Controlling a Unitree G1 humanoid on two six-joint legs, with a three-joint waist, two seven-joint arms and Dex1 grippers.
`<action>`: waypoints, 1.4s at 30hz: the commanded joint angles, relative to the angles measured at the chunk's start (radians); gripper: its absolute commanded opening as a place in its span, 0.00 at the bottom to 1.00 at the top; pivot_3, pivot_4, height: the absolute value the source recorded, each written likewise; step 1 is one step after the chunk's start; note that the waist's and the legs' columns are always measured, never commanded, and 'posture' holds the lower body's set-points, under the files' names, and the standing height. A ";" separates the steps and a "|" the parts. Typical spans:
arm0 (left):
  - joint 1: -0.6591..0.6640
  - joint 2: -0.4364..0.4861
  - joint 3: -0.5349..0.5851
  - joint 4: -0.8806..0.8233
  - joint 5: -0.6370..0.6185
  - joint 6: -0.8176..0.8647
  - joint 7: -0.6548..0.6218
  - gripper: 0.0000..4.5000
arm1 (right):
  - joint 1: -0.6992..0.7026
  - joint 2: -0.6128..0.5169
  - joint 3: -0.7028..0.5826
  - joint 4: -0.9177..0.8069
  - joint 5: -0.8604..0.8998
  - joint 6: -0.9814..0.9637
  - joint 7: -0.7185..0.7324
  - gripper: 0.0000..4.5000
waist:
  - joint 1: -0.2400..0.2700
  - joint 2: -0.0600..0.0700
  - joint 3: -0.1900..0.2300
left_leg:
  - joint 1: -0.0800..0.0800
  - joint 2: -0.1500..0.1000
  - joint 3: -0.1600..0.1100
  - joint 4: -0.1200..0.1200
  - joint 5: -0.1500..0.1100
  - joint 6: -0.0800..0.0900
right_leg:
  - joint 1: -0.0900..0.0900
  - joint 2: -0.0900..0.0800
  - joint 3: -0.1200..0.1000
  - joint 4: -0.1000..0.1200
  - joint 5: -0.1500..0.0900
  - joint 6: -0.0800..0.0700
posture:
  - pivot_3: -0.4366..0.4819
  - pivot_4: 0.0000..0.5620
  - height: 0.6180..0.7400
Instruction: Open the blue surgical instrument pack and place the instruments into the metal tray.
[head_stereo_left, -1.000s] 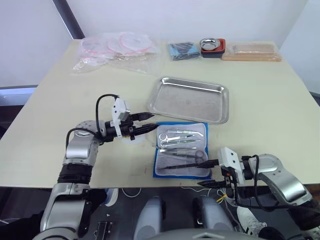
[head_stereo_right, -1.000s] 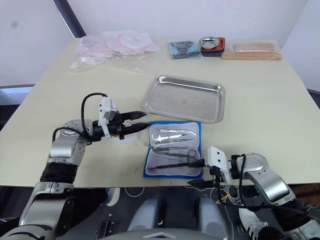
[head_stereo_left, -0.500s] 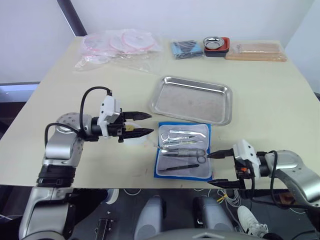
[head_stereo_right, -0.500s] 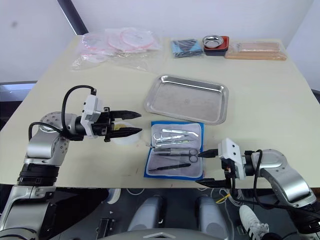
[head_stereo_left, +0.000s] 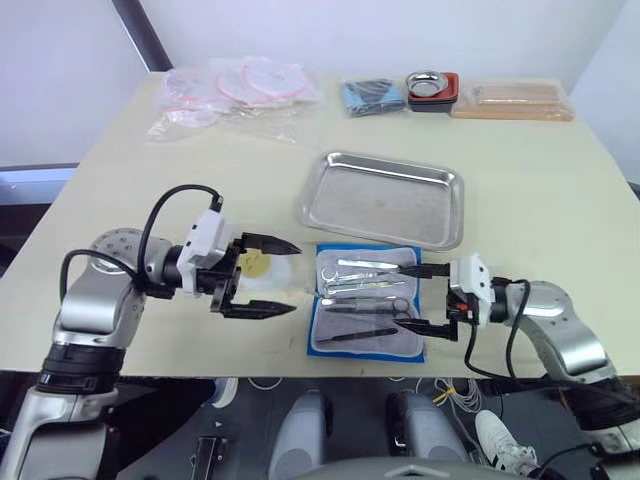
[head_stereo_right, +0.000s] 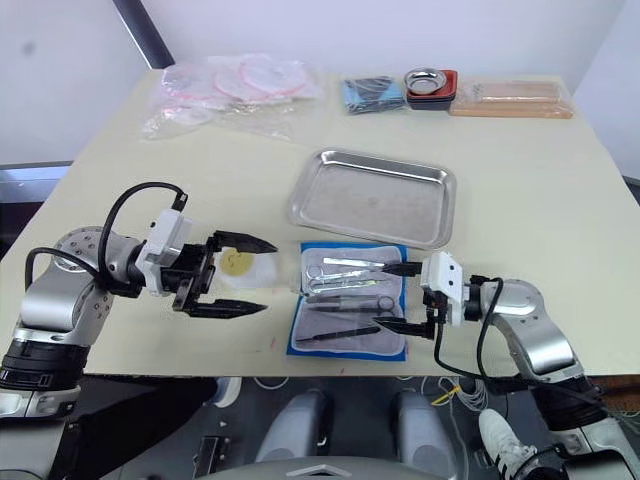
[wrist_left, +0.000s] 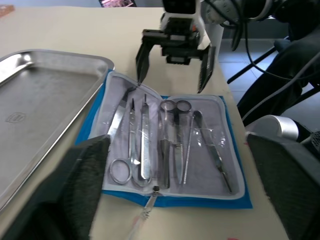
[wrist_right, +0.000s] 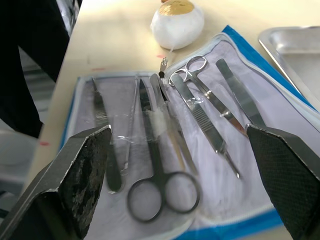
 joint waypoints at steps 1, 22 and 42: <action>0.004 0.025 0.024 -0.043 -0.026 -0.007 -0.025 0.99 | -0.008 0.018 0.018 0.055 -0.038 -0.092 0.013 1.00 | 0.001 0.000 0.000 | 0.000 0.000 0.000 0.000 0.000 0.000 | 0.000 0.000 0.000 0.000 0.000 0.000 | 0.48 0.27 1.00; 0.026 0.019 -0.004 -0.023 -0.005 -0.038 -0.023 0.99 | 0.017 0.020 0.125 0.268 -0.174 -0.049 0.004 1.00 | -0.002 -0.003 -0.003 | 0.004 0.003 0.007 0.000 0.000 0.000 | 0.000 0.004 0.006 0.002 0.002 -0.003 | 0.48 0.27 1.00; -0.195 -0.144 -0.149 0.327 0.163 -0.126 0.004 0.88 | 0.003 0.039 0.157 0.258 -0.180 0.095 -0.031 1.00 | -0.003 -0.012 -0.011 | 0.016 0.005 0.009 0.000 0.000 0.000 | 0.010 0.006 0.009 0.002 0.000 -0.007 | 0.48 0.27 1.00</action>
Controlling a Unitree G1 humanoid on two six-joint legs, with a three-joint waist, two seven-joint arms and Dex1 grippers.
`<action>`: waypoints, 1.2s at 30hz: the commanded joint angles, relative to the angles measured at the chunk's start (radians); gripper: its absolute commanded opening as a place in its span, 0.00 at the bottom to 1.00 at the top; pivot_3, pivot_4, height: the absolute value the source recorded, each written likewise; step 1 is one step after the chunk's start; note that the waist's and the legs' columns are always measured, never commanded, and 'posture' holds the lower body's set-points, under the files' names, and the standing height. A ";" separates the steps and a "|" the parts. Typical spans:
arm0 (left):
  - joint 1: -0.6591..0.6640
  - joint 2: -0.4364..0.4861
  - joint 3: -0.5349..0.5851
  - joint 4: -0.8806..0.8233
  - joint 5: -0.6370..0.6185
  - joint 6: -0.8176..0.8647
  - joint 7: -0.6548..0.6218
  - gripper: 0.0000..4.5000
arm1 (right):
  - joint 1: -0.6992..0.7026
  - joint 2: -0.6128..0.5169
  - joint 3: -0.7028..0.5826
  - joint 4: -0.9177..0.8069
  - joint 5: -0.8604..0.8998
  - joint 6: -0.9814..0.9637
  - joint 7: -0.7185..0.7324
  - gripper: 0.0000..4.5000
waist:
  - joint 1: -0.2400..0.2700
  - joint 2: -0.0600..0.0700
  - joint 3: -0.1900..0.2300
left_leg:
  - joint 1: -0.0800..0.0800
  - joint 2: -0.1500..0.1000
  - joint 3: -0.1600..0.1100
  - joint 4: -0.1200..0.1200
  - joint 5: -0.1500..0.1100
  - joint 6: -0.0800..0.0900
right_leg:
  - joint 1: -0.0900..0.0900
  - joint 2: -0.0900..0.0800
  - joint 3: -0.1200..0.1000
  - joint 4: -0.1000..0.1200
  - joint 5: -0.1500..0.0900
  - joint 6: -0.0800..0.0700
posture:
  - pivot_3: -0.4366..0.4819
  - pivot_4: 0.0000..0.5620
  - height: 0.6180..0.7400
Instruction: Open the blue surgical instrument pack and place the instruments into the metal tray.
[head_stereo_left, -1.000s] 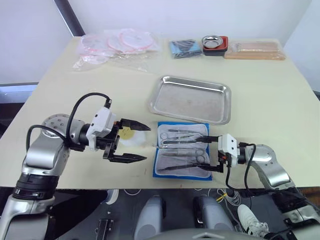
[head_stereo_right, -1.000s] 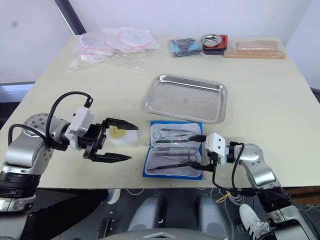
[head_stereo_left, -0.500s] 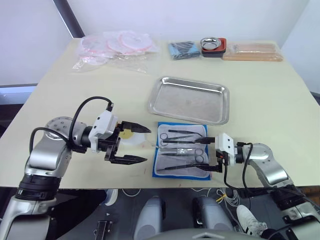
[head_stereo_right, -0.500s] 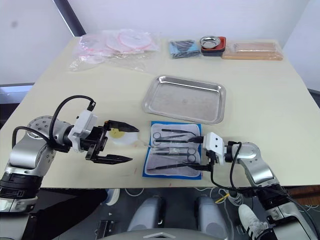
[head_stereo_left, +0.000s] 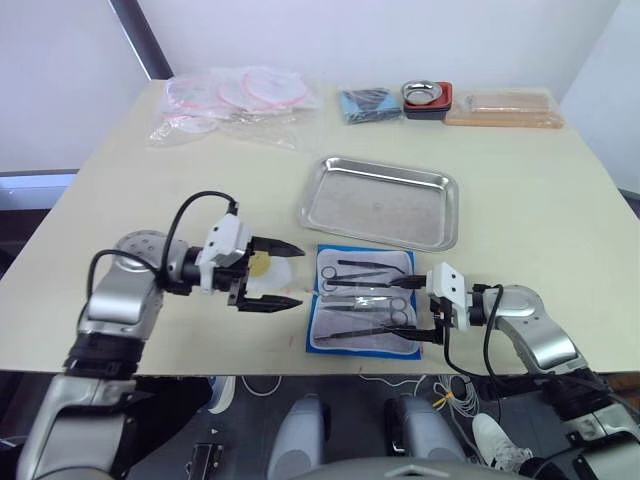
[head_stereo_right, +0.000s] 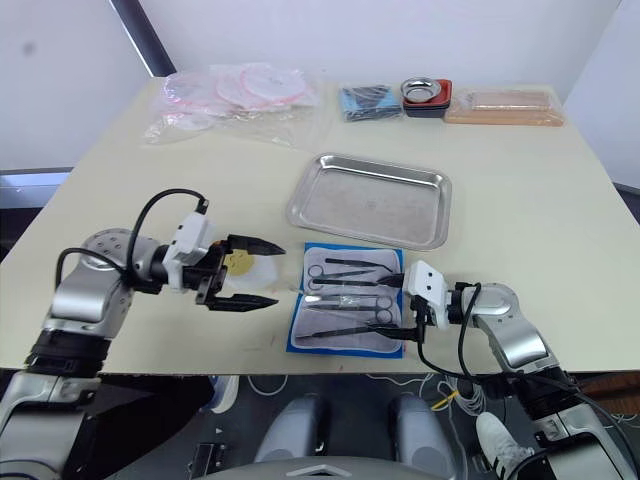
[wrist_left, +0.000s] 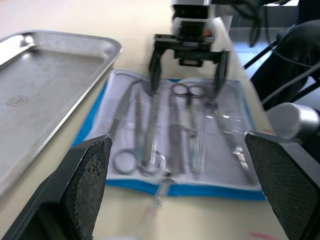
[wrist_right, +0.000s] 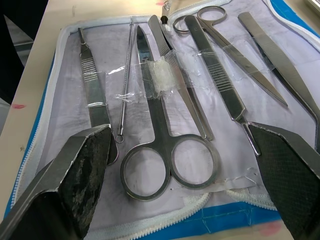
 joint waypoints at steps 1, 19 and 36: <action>-0.078 -0.051 -0.023 0.115 0.029 -0.038 -0.018 0.84 | 0.034 -0.004 0.061 0.101 -0.071 0.052 -0.012 1.00 | -0.003 -0.001 -0.001 | 0.000 0.000 0.001 0.000 0.000 0.000 | 0.000 0.001 0.001 0.000 0.000 0.000 | 0.48 0.27 1.00; -0.375 -0.229 -0.104 0.718 0.250 -0.398 -0.069 0.48 | 0.041 0.024 0.055 0.112 -0.084 0.006 -0.071 1.00 | -0.006 -0.003 -0.003 | 0.002 0.004 0.001 0.000 0.000 0.000 | 0.000 0.008 0.005 0.001 0.003 -0.004 | 0.48 0.27 1.00; -0.413 -0.276 -0.091 0.881 0.302 -0.481 -0.051 0.48 | 0.033 0.008 0.074 0.140 -0.091 -0.013 -0.052 1.00 | -0.020 -0.003 -0.003 | 0.001 0.004 0.001 0.000 0.000 0.000 | -0.001 0.008 0.005 0.001 0.005 -0.001 | 0.48 0.27 1.00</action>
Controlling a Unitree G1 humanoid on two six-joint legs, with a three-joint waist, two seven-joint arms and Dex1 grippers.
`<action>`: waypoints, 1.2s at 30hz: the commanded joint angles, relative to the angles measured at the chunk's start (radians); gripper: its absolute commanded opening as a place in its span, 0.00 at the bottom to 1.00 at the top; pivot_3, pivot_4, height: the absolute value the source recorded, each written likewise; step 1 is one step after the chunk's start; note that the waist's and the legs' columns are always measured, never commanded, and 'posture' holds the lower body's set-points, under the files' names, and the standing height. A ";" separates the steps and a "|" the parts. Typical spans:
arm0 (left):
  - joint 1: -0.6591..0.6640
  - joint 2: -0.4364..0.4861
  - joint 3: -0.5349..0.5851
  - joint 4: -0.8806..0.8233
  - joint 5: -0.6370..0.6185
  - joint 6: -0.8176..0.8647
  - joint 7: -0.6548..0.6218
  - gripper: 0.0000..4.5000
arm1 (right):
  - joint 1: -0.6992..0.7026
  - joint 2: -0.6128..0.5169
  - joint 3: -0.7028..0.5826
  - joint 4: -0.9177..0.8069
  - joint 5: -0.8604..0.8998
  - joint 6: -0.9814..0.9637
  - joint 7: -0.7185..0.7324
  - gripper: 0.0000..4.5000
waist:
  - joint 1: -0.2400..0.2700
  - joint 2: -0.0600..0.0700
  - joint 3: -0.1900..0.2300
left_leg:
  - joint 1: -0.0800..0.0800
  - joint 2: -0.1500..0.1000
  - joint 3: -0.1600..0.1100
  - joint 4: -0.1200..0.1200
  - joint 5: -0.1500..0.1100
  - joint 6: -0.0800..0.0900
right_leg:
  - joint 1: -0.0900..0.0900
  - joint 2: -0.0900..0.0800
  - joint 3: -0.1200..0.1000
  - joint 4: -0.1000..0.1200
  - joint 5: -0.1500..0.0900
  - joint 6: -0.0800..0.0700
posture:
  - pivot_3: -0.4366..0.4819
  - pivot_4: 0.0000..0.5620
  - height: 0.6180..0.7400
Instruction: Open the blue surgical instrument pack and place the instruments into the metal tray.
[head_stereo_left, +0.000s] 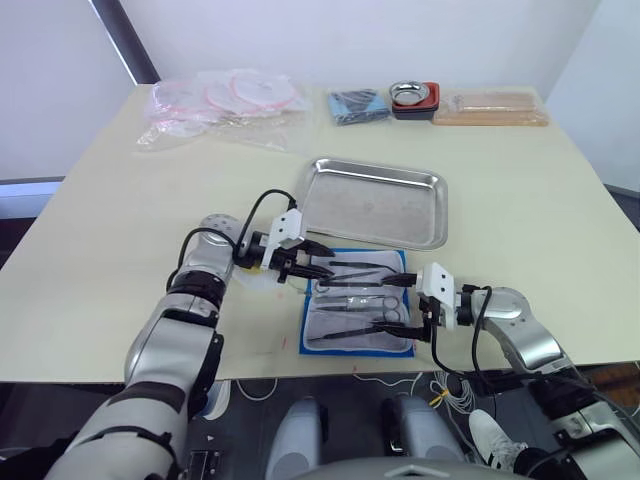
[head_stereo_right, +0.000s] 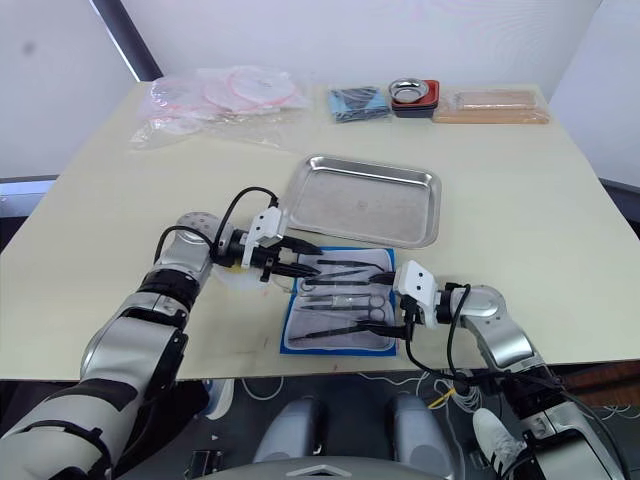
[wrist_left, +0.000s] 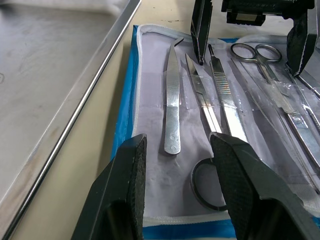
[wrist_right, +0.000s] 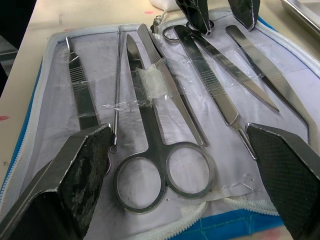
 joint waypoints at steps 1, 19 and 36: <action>-0.007 -0.007 0.015 0.018 0.013 -0.026 -0.013 0.48 | 0.041 -0.035 0.054 0.106 -0.083 0.029 0.012 1.00 | 0.000 0.000 0.000 | 0.000 0.000 0.000 0.000 0.000 0.000 | 0.000 0.000 0.000 0.000 0.000 0.000 | 0.48 0.27 1.00; 0.010 -0.020 0.021 0.023 0.033 -0.039 0.003 0.23 | 0.054 -0.055 0.063 0.144 -0.104 -0.028 0.038 1.00 | 0.000 0.000 -0.001 | 0.000 0.000 0.000 -0.001 0.000 0.000 | 0.000 0.000 0.000 -0.001 0.000 0.000 | 0.48 0.27 1.00; 0.013 -0.020 0.043 -0.030 0.043 -0.071 0.044 0.01 | 0.057 -0.084 0.109 0.190 -0.154 -0.001 0.025 1.00 | 0.003 0.003 -0.015 | 0.001 -0.001 0.000 -0.001 0.000 0.000 | 0.001 0.000 0.000 -0.001 -0.002 -0.003 | 0.48 0.27 1.00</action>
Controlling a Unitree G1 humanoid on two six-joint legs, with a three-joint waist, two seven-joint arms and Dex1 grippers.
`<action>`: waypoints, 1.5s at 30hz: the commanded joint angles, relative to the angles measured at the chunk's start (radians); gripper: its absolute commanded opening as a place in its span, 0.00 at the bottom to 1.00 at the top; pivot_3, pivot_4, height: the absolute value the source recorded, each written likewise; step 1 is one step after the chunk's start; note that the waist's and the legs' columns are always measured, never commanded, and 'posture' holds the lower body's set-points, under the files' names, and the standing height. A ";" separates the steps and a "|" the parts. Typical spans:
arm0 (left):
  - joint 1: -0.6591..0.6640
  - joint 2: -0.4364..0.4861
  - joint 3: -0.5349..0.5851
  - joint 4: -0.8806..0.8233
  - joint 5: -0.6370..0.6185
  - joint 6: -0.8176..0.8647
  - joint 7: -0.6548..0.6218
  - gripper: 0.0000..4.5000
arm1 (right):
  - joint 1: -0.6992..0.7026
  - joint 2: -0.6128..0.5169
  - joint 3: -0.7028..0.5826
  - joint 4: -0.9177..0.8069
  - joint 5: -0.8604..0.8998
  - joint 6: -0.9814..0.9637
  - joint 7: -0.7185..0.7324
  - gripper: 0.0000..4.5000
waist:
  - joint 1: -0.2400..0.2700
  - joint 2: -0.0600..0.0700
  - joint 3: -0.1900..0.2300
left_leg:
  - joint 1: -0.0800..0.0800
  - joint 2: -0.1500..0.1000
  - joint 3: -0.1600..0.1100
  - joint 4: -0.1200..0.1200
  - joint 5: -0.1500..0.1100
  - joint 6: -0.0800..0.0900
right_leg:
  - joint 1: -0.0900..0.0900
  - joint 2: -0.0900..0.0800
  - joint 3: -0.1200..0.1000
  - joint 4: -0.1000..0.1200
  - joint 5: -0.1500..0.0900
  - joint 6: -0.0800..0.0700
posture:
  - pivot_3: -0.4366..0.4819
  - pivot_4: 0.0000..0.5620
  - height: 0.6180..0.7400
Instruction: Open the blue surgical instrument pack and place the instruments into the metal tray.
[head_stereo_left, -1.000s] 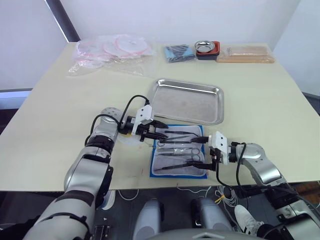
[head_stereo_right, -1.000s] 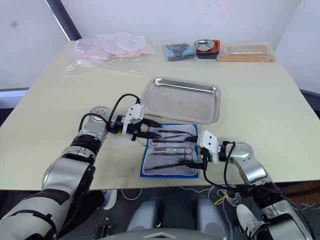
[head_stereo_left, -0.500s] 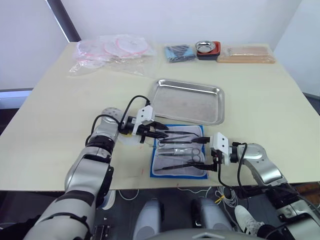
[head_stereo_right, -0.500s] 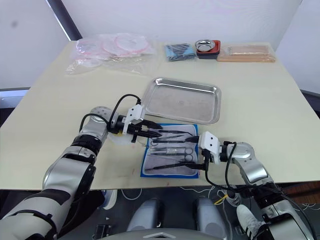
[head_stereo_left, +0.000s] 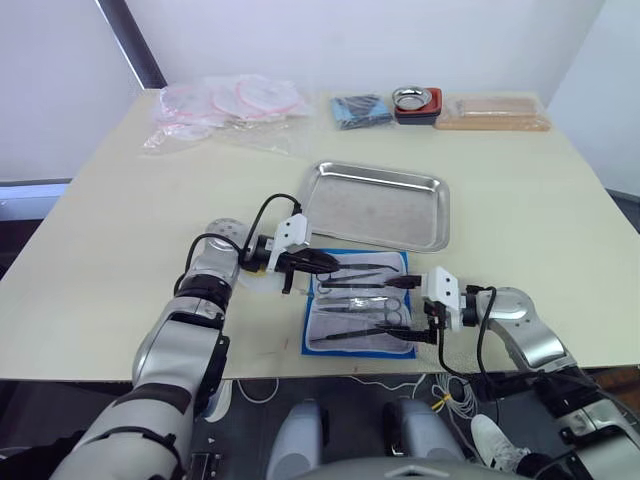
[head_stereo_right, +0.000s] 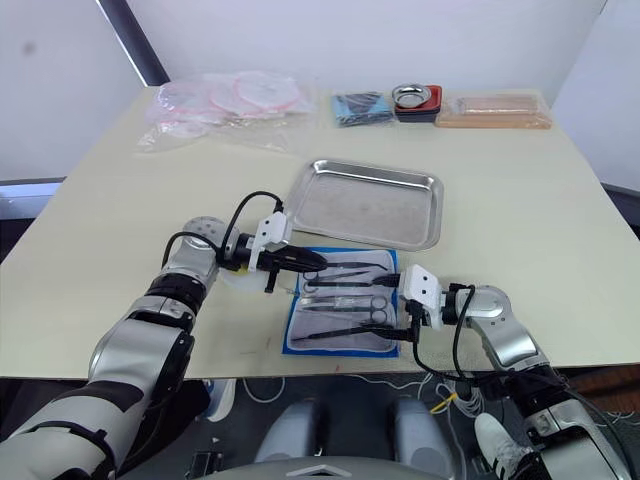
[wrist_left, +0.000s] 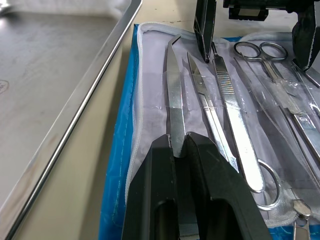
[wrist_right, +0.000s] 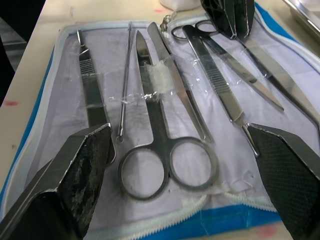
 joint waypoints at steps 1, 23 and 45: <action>-0.003 0.010 0.011 -0.040 0.001 -0.010 0.002 0.01 | 0.061 -0.054 0.100 0.136 -0.154 0.090 -0.010 1.00 | 0.000 0.000 0.000 | 0.000 0.000 0.000 0.000 0.000 0.000 | 0.000 0.000 0.000 0.000 0.000 0.000 | 0.48 0.27 1.00; 0.056 0.107 -0.035 -0.408 0.016 0.290 0.004 0.01 | 0.058 -0.057 0.124 0.126 -0.156 0.135 -0.013 1.00 | -0.005 0.000 -0.002 | 0.001 0.000 0.000 -0.001 0.000 0.000 | 0.000 0.000 0.001 0.000 0.000 0.000 | 0.48 0.27 1.00; 0.187 0.240 0.010 -0.708 -0.071 0.574 0.094 0.01 | 0.056 -0.028 0.125 0.149 -0.148 0.117 -0.033 1.00 | -0.008 0.000 -0.002 | 0.002 0.002 -0.001 -0.003 0.000 0.000 | -0.001 0.000 0.002 -0.001 0.000 -0.001 | 0.48 0.27 1.00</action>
